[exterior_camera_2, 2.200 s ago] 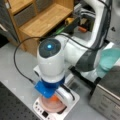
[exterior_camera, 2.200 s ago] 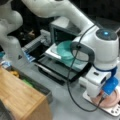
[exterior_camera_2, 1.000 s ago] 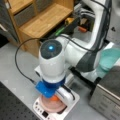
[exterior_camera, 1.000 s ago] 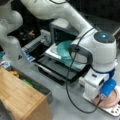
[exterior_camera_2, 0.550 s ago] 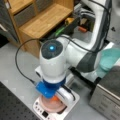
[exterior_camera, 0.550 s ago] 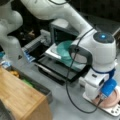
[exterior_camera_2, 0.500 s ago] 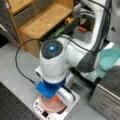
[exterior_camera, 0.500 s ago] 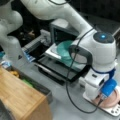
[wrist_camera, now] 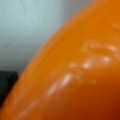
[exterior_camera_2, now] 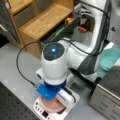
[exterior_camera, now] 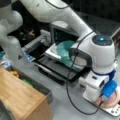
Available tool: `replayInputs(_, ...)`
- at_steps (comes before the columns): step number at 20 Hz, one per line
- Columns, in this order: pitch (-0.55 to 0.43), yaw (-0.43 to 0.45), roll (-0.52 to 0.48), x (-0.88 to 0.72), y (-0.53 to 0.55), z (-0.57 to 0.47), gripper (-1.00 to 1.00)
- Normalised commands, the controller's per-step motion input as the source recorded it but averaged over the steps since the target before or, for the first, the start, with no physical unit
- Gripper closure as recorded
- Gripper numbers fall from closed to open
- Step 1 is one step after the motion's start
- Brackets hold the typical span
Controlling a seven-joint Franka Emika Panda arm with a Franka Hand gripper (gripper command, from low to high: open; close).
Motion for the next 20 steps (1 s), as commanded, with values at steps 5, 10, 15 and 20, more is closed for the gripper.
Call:
replayInputs(5,-0.121,-0.022,-0.267,-0.08,0.12,-0.08,1.0)
replayInputs(10,-0.113,-0.025,-0.265,-0.09,0.12,-0.06,1.0)
replayInputs(15,-0.068,-0.016,-0.257,-0.13,0.1,0.07,1.0)
replayInputs(20,0.002,-0.013,-0.247,-0.19,0.09,0.13,1.0)
